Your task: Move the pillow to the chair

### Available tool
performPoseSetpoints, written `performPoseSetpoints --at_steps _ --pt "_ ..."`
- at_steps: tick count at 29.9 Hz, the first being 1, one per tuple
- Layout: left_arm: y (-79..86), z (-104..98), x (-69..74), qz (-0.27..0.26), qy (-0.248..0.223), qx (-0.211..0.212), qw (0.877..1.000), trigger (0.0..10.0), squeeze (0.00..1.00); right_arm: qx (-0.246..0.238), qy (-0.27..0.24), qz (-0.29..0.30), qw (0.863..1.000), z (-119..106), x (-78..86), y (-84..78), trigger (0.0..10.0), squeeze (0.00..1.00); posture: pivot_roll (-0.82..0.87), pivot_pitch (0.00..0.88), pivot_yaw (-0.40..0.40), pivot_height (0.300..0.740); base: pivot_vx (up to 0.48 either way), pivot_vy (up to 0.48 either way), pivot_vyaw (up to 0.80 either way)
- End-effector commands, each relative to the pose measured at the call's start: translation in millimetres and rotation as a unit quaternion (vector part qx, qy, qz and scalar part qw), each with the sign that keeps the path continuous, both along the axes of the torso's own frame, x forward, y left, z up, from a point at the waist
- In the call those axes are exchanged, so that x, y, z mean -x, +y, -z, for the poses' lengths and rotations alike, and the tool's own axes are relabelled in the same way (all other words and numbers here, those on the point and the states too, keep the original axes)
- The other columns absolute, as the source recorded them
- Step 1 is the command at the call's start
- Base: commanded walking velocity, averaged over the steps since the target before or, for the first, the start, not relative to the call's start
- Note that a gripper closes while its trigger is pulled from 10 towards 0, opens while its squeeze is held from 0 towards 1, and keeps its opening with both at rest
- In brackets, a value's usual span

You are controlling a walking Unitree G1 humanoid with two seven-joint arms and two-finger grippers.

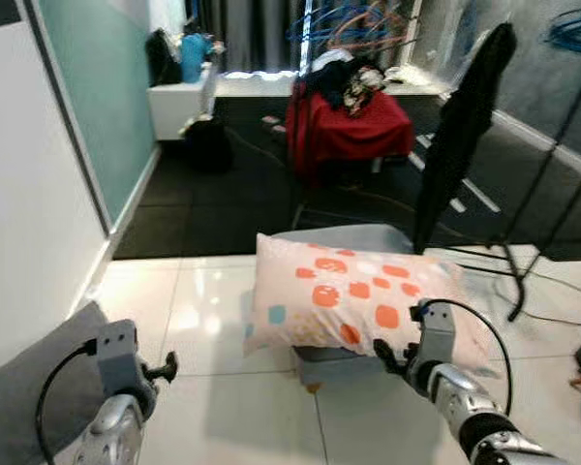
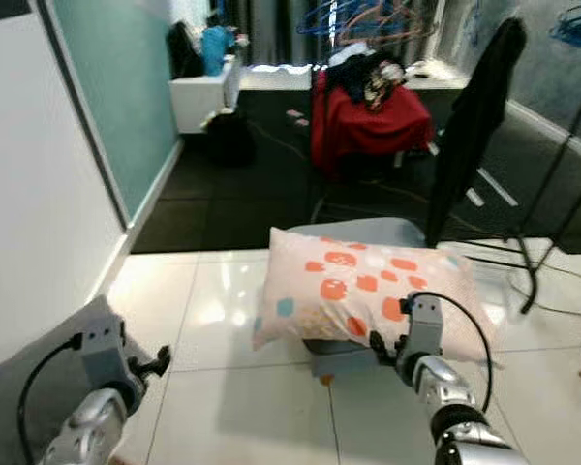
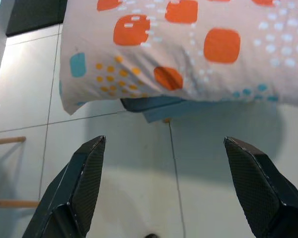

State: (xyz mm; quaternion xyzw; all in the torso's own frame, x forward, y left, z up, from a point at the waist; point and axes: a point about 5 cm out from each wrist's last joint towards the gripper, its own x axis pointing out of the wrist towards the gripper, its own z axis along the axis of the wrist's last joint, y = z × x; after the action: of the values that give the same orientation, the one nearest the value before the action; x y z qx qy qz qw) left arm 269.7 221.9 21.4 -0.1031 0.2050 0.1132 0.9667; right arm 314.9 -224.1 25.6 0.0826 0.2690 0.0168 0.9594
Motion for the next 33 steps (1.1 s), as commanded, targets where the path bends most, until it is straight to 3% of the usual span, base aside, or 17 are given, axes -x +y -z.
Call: performPoseSetpoints --at_steps 1,4,23,33 --pt "-1.7 2.9 0.1 0.005 0.004 -0.003 1.000 10.0 0.00 -0.006 -0.004 0.004 1.000 -0.8 -0.9 0.8 10.0 0.00 -0.11 0.004 -0.002 0.734 0.000 0.000 -0.78" --pt "-2.4 3.1 -0.6 0.003 0.001 -0.005 1.000 10.0 0.00 -0.006 -0.005 0.005 1.000 -2.5 -2.1 -0.3 10.0 0.00 -0.10 0.006 -0.017 0.734 0.000 0.000 -0.71" --pt "-8.1 6.7 -0.4 0.003 -0.008 -0.003 1.000 10.0 0.00 -0.002 -0.012 -0.006 1.000 -7.6 -6.7 1.2 10.0 0.00 -0.13 0.000 -0.023 0.734 0.000 0.000 0.00" --pt "-7.6 3.8 -4.8 0.001 -0.010 0.005 1.000 10.0 0.00 -0.004 -0.018 -0.007 1.000 -7.4 -5.9 0.8 10.0 0.00 -0.15 0.003 -0.009 0.734 0.000 -0.384 0.00"
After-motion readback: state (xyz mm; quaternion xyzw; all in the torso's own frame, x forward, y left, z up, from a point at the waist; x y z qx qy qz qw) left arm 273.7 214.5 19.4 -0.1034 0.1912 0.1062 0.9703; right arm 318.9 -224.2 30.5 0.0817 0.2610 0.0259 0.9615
